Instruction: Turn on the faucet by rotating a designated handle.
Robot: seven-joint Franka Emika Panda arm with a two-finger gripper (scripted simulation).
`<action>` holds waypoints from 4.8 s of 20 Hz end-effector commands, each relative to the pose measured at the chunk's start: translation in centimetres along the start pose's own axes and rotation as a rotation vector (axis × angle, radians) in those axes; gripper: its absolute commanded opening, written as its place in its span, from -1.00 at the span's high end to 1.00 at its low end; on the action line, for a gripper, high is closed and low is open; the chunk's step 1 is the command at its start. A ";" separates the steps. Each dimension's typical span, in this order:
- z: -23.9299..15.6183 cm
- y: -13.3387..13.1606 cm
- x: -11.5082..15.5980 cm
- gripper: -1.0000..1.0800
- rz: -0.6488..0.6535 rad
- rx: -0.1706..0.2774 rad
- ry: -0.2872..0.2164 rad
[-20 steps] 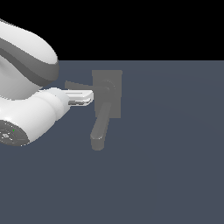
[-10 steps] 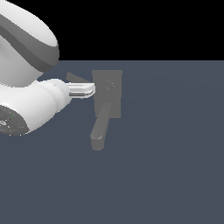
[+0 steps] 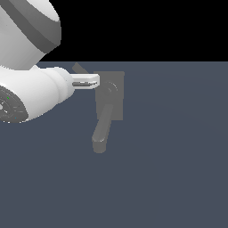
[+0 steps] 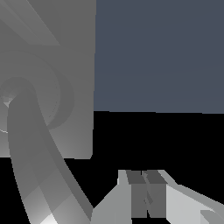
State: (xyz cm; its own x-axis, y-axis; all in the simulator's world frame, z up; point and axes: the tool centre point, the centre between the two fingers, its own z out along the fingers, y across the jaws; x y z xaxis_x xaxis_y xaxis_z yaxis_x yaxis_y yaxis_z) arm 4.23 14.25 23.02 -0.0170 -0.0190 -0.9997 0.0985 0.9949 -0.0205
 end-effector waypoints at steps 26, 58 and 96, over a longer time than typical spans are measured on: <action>-0.2 -5.9 -4.3 1.00 0.000 -0.002 0.010; 0.0 -16.7 -5.0 1.00 0.010 -0.004 -0.009; 0.3 -24.1 3.1 1.00 0.017 0.006 -0.028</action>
State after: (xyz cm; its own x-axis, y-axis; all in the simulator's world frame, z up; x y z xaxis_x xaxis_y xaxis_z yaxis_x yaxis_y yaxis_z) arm 1.87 -10.19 21.28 0.0243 -0.0020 -0.9997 0.1199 0.9928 0.0009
